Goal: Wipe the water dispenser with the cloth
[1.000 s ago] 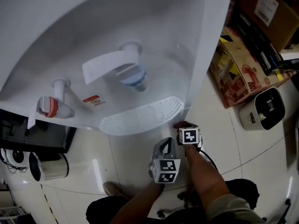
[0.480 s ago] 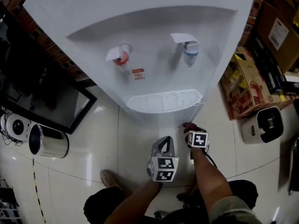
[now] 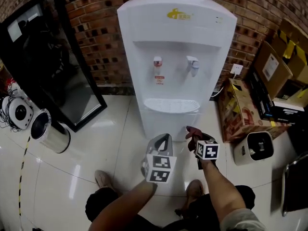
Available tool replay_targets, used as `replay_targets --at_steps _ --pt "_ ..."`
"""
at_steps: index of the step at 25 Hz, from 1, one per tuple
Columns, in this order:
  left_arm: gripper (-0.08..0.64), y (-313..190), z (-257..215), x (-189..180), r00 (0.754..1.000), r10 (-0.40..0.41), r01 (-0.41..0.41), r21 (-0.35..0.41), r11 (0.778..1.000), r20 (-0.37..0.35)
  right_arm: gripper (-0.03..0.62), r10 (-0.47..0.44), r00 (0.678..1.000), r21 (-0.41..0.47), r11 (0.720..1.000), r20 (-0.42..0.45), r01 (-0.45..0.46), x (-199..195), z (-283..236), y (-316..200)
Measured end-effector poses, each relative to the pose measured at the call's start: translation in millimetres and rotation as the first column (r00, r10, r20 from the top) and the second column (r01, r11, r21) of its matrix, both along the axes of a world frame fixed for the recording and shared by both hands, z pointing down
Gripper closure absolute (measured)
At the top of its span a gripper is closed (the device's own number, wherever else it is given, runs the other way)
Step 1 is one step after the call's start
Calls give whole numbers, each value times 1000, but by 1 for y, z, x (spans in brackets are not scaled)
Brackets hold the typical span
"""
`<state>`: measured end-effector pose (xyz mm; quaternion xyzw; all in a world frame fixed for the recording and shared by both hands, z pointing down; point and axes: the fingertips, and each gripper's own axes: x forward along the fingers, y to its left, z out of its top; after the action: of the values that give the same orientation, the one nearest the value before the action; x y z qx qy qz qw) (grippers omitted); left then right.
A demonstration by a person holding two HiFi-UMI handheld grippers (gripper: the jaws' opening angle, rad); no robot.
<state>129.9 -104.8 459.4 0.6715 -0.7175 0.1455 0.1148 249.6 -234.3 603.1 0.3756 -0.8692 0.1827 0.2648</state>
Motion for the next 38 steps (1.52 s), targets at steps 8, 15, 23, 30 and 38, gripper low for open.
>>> replay_targets --at_steps 8,15,23,30,38 --pt "560 28 -77 20 992 62 -71 81 994 109 497 -262 964 135 957 36 255 -12 -111 56" --pt "560 37 -100 44 996 3 -12 98 995 90 495 -389 893 291 902 225 320 -6 -236 79" --pt "560 31 -134 44 994 -69 52 186 981 85 494 -406 776 380 895 482 232 -12 -331 83" --pt "560 8 -185 59 999 -19 6 302 953 41 494 -311 810 346 927 497 143 20 -322 58" --pt "560 17 -212 52 999 -34 25 351 936 21 492 -376 821 459 874 429 161 17 -359 86"
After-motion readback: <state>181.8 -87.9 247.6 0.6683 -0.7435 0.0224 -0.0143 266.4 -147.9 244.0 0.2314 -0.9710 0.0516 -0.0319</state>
